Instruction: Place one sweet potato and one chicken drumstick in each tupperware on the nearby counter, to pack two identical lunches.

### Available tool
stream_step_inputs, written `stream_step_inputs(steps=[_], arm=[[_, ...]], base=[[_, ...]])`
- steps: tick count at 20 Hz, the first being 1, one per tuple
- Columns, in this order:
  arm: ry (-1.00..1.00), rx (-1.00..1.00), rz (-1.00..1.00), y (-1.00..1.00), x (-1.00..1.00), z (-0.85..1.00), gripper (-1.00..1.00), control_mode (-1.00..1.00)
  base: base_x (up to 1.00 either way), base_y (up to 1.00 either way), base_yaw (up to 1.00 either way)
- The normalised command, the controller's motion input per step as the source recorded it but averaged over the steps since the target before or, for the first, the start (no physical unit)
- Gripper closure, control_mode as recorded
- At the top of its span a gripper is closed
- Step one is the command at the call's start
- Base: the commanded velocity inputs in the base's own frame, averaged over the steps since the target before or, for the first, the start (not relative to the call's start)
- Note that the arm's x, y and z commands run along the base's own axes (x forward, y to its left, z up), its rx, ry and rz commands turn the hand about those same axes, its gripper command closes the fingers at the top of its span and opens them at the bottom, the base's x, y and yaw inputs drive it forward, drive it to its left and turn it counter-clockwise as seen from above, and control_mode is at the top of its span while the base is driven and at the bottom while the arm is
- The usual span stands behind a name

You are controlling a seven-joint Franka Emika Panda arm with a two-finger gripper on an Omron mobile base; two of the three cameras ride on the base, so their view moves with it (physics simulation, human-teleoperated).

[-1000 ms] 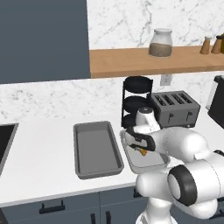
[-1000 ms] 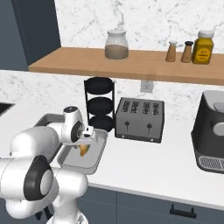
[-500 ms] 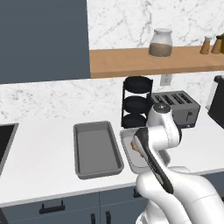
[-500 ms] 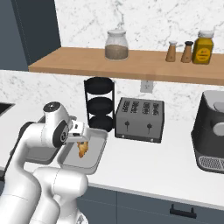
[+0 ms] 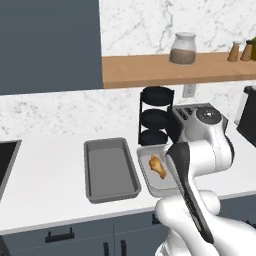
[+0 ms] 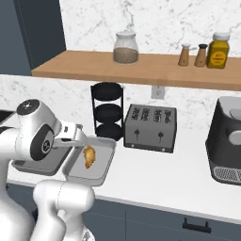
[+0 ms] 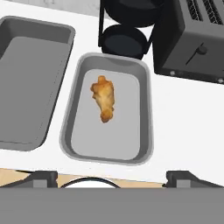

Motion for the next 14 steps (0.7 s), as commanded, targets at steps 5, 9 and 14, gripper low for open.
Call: stream_step_inputs(steps=[5,9,14], arm=[[0.00,0.00,0.00,0.00,0.00,0.00,-1.00,1.00],[0.00,0.00,0.00,0.00,0.00,0.00,-1.00,1.00],[0.00,0.00,0.00,0.00,0.00,0.00,-1.00,1.00]], base=[[-1.00,-0.52,-0.01],[-0.88,-1.00,-0.15],[-0.54,-1.00,-0.14]])
